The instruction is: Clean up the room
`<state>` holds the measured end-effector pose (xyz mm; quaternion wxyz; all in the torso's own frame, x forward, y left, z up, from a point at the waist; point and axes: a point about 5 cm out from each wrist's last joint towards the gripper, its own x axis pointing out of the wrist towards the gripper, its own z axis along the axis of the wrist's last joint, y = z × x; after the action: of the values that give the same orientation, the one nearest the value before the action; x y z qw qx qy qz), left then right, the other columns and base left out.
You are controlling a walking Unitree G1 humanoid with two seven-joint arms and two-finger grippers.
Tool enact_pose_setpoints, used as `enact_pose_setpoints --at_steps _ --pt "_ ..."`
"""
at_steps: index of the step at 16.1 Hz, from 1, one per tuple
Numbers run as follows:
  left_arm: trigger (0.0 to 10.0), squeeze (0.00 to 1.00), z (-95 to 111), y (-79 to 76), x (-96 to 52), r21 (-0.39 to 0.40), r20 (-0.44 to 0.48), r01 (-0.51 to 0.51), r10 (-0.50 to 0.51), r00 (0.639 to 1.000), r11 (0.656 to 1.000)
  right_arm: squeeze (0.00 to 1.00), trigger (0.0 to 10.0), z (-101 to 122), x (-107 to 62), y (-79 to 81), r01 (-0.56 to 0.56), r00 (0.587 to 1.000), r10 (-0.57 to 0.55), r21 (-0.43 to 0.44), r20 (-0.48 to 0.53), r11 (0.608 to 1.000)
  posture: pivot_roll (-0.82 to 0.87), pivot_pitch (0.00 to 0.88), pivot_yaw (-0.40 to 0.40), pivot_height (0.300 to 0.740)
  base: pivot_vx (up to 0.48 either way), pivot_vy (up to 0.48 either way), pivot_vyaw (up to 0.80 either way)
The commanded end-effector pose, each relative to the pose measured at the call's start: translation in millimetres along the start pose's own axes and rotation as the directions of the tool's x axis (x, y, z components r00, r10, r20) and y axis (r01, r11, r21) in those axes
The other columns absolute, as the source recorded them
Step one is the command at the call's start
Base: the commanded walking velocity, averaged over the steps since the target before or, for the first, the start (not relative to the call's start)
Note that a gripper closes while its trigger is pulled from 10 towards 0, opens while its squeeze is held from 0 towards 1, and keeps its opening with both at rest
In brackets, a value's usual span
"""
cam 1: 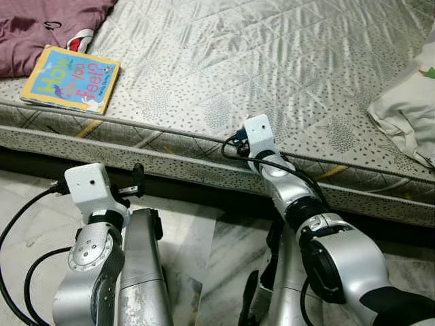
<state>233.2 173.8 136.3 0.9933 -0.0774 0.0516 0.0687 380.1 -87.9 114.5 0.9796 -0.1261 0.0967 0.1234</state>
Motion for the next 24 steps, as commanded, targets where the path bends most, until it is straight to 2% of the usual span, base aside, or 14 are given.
enact_pose_setpoints --at_steps 1,11,18,21,24 --pt "10.0 0.0 -3.9 1.6 -0.2 0.005 -0.019 -0.012 0.012 1.0 1.0 0.0 0.0 -7.2 -0.7 4.3 -0.015 0.999 0.016 0.015 -0.038 1.0 0.22 0.243 -0.068 0.499 0.0 0.0 0.0" --pt "10.0 0.0 -1.9 -0.9 7.9 0.002 -0.004 -0.006 0.006 1.0 1.0 0.0 0.0 -3.7 0.2 4.5 -0.013 1.0 0.014 0.05 -0.025 0.999 0.22 0.216 -0.068 0.499 0.0 0.0 0.0" --pt "10.0 0.0 2.2 -7.3 27.4 -0.014 0.039 0.008 -0.008 0.999 1.0 0.0 0.0 0.1 0.8 -1.0 0.006 1.0 -0.005 0.132 -0.006 0.991 0.18 0.106 -0.064 0.499 0.0 0.0 0.0" --pt "10.0 0.0 11.1 -7.7 43.3 -0.014 0.082 0.012 -0.011 0.997 1.0 0.0 0.0 -0.9 0.1 -4.9 0.018 1.0 -0.018 0.183 -0.002 0.983 0.15 0.044 -0.057 0.499 0.0 0.0 0.0" --pt "10.0 0.0 14.3 -8.7 56.8 -0.014 0.106 0.016 -0.014 0.994 1.0 0.0 0.0 2.4 -2.7 -14.2 0.044 0.997 -0.06 0.248 0.058 0.968 0.1 0.0 -0.047 0.499 0.0 0.0 0.0"
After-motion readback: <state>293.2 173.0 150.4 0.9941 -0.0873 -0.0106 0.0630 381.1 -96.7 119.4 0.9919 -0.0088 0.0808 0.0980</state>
